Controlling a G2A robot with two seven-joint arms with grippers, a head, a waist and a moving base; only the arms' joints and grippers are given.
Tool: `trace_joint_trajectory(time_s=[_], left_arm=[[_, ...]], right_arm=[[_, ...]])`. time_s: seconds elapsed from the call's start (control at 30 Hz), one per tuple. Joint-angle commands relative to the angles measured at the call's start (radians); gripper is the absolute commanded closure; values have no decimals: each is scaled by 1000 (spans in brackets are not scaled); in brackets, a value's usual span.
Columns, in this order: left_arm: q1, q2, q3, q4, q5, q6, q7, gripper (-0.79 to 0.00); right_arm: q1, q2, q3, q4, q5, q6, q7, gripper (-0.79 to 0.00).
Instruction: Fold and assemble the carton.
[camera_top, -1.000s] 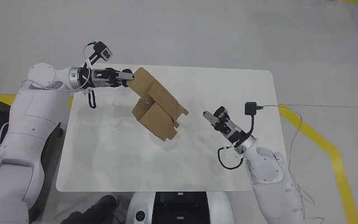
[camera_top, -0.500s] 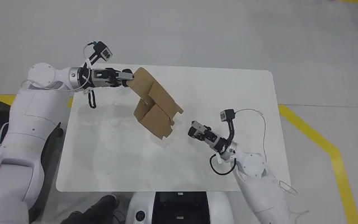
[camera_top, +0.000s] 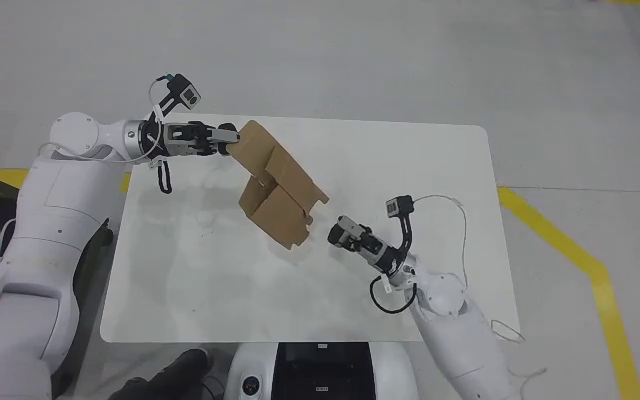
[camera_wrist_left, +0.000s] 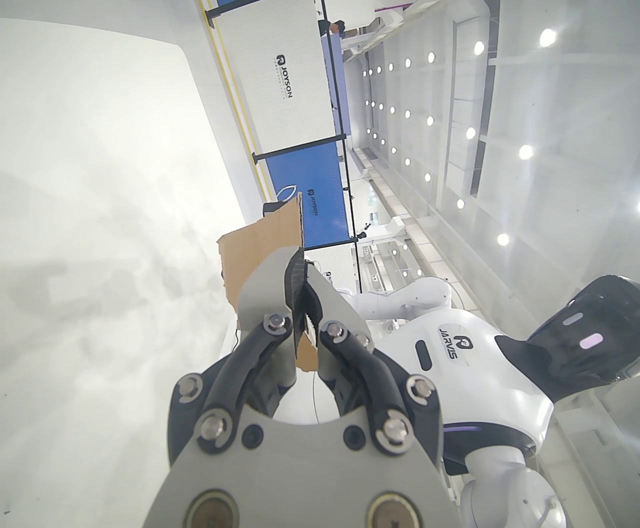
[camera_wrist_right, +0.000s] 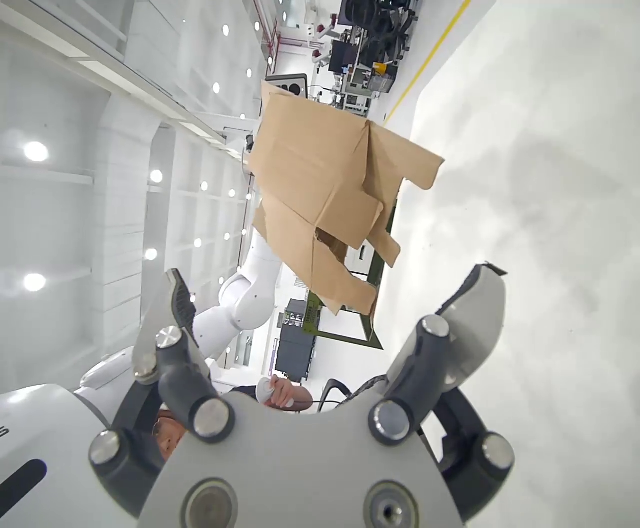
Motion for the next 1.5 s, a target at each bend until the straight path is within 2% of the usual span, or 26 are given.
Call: trace_joint_trajectory(time_s=[0.0,0.33,0.6,0.87,1.47], left_arm=[[0,0,0,0,0,0,0,0],[0,0,0,0,0,0,0,0],[0,0,0,0,0,0,0,0],[0,0,0,0,0,0,0,0],[0,0,0,0,0,0,0,0]], right_arm=[[11,-4,-25,29,33,-4,-4,-785],[85,-31,-130,161,170,-126,-1,-785],[130,-46,-185,223,244,-158,32,-785],[113,-41,-178,174,318,-183,91,-785],[32,-4,-104,-6,228,-120,90,-785]])
